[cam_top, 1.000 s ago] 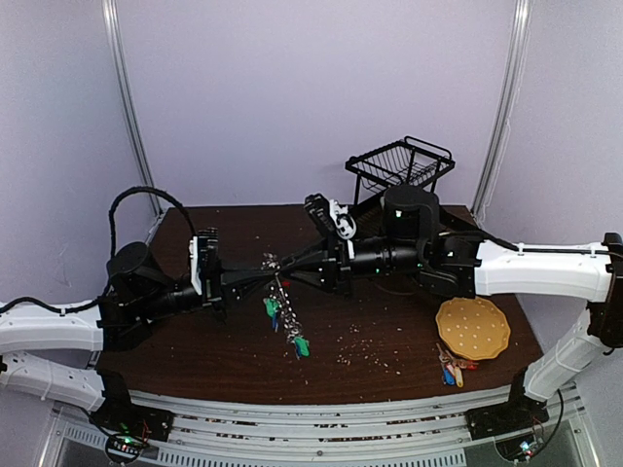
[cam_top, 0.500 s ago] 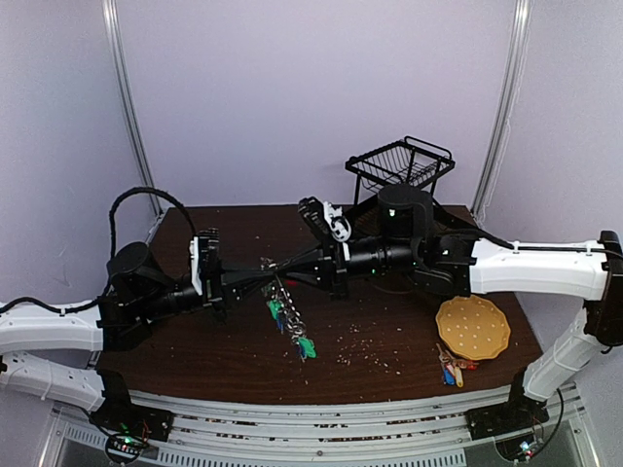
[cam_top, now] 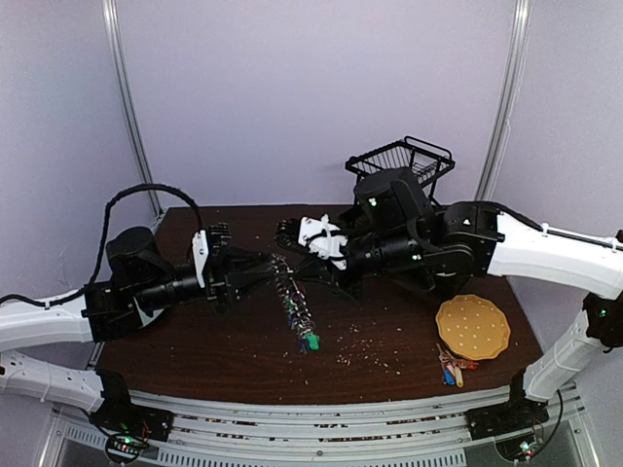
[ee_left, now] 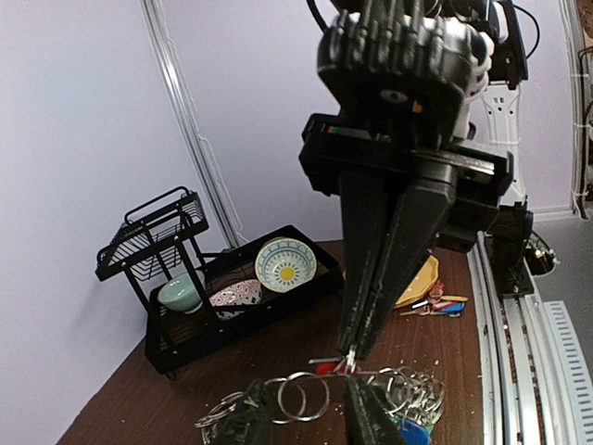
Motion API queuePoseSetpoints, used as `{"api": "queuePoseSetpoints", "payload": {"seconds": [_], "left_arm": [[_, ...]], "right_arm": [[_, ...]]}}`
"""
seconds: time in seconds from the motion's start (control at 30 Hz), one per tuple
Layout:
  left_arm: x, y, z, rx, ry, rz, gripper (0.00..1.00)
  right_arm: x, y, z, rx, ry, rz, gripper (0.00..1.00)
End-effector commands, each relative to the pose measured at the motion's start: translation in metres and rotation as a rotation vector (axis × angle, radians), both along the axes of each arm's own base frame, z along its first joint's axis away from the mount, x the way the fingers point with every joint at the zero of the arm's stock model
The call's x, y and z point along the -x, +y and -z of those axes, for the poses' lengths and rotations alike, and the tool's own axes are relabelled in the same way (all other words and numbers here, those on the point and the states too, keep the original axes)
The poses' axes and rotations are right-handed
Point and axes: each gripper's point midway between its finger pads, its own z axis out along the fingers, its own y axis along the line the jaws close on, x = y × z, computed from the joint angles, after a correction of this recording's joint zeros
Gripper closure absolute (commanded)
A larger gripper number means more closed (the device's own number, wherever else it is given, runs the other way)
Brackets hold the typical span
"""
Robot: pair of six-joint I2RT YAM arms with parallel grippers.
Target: Put the keys on the keyring
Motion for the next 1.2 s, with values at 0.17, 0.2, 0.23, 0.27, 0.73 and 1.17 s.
{"api": "queuePoseSetpoints", "payload": {"seconds": [0.17,0.2,0.23,0.27,0.73,1.17], "left_arm": [[0.004,-0.013,0.003,-0.129,-0.036,0.067,0.73],[0.007,-0.014,0.002,-0.122,-0.035,0.085,0.73],[0.010,-0.016,0.001,-0.119,-0.036,0.109,0.73],[0.013,-0.017,0.001,-0.117,-0.036,0.131,0.73],[0.000,-0.025,0.007,-0.121,-0.028,0.069,0.82],[0.002,-0.026,-0.002,-0.105,-0.062,0.053,0.79]], "right_arm": [[-0.002,-0.004,-0.008,0.121,-0.190,0.062,1.00],[-0.001,-0.003,-0.010,0.113,-0.194,0.059,1.00],[0.000,-0.001,-0.012,0.106,-0.196,0.060,1.00],[0.000,0.000,-0.014,0.095,-0.199,0.061,1.00],[0.007,0.011,-0.025,0.016,-0.205,0.027,1.00],[0.009,0.014,-0.021,0.028,-0.206,0.008,1.00]]}}
